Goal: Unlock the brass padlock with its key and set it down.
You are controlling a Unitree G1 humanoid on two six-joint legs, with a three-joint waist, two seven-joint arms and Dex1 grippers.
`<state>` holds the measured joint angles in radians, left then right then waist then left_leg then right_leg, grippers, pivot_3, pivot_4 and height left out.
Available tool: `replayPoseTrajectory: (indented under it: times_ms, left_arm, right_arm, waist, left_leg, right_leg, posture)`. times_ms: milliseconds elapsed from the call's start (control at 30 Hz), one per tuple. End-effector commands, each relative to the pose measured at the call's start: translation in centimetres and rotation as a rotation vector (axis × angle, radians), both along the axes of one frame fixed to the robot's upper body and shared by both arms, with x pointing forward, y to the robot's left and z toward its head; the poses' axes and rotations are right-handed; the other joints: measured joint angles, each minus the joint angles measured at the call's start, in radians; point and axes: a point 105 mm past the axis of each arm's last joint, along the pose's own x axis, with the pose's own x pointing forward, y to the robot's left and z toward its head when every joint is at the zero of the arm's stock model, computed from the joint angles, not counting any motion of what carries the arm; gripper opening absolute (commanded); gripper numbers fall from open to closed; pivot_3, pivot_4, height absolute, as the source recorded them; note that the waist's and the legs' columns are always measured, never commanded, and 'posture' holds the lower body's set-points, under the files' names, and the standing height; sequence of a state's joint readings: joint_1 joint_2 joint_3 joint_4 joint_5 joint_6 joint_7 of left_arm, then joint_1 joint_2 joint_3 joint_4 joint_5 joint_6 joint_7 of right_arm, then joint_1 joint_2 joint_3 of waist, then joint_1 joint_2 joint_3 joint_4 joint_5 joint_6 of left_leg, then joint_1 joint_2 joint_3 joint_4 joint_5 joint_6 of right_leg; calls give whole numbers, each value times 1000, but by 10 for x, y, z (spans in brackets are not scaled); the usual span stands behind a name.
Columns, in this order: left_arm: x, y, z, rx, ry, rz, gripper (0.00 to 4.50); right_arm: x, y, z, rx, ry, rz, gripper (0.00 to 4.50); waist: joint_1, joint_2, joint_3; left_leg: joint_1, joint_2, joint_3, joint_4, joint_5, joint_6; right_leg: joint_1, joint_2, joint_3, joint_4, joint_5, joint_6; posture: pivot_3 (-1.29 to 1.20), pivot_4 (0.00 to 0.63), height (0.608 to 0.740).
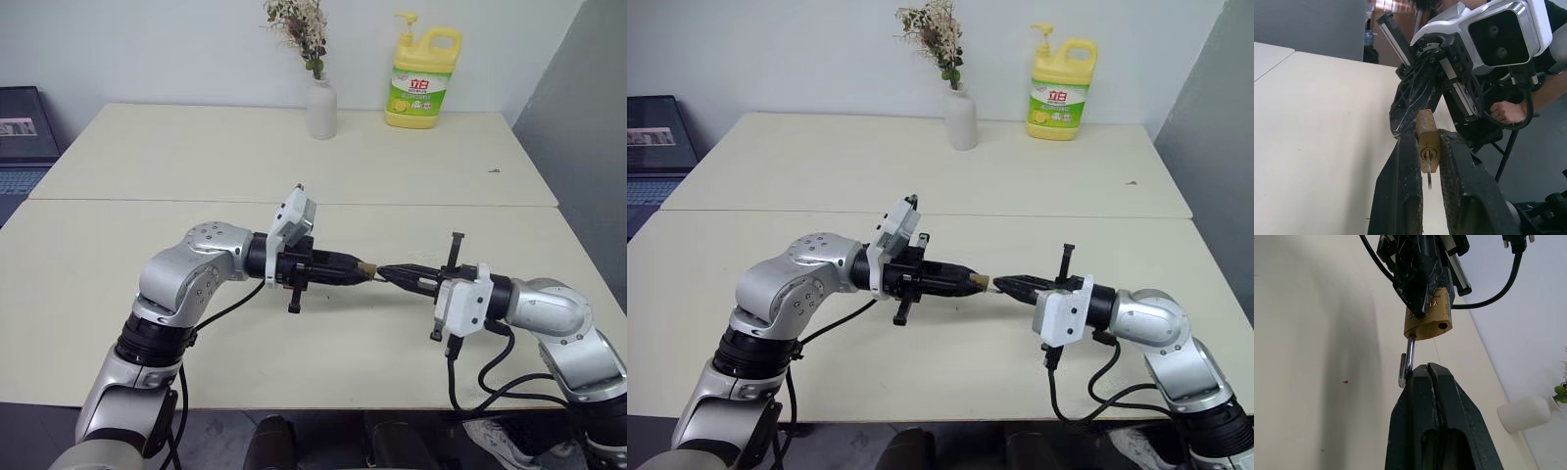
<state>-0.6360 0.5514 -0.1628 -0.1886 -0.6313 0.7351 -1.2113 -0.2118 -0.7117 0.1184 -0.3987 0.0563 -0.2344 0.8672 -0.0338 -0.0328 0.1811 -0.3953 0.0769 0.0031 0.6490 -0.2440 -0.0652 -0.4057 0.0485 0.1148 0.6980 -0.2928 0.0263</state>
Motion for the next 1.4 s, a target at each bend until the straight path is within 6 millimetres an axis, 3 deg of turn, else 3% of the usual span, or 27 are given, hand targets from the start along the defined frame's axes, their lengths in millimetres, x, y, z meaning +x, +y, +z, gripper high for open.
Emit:
replayPoseTrajectory:
  times_ms: [33, 467, 600, 733, 833, 1033, 1200, 1400]
  left_arm:
    - [-6, 2, 13, -39, -38, -27, 161]
    - [-1, 2, 13, -45, -36, 3, 161]
    - [6, 6, 4, -31, 4, 71, 161]
    - [8, 8, -4, -22, 30, 107, 161]
    - [17, 11, -19, 0, 72, 183, 161]
    - [24, 13, -55, 81, 158, 273, 161]
    - [30, 11, -77, 117, 215, 333, 161]
    - [35, 11, -86, 118, 237, 370, 161]
  right_arm:
    - [-4, 0, 1, 2, 20, 8, 0]
    - [-5, -4, -8, -11, 102, -13, 0]
    - [-7, -24, -11, -10, 268, -114, 0]
    - [-11, -28, -3, 32, 343, -150, 0]
    - [-19, -25, 3, 59, 408, -147, 559]
    - [-25, -11, 3, 66, 480, -128, 2572]
    - [-22, -10, -15, -40, 525, -165, 4349]
    - [-19, -11, -20, -58, 529, -192, 4370]
  waist:
    - [0, 0, 0]
    - [0, 0, 0]
    - [2, 0, 0]
    - [-1, 0, 0]
    - [0, 0, 0]
    - [0, 0, 0]
    - [1, 0, 0]
    - [1, 0, 0]
  left_leg:
    - [0, 0, 0, 0, 0, 0]
    - [0, 0, 0, 0, 0, 0]
    - [0, 0, 0, 0, 0, 0]
    - [0, 0, 0, 0, 0, 0]
    - [0, 0, -1, 0, 0, 0]
    - [-1, 0, -1, 0, 0, 0]
    - [-1, 0, -1, 0, 0, 0]
    - [-1, 0, -1, 0, 0, 0]
  right_leg:
    - [0, 0, 0, 0, 0, 0]
    - [0, 0, 0, 0, 0, 0]
    - [0, 0, 0, 0, 0, 0]
    - [0, 0, 0, 0, 0, 0]
    - [0, 0, -1, 0, 0, 1]
    - [0, 0, 0, 0, 0, 1]
    - [0, 0, -1, -1, -1, 1]
    - [-1, 0, -1, -1, -1, 1]
  posture:
    - [0, 150, 740]
    - [0, 150, 740]
    - [0, 150, 740]
    - [0, 150, 740]
    - [0, 150, 740]
    - [0, 150, 740]
    - [0, 150, 740]
    - [0, 150, 740]
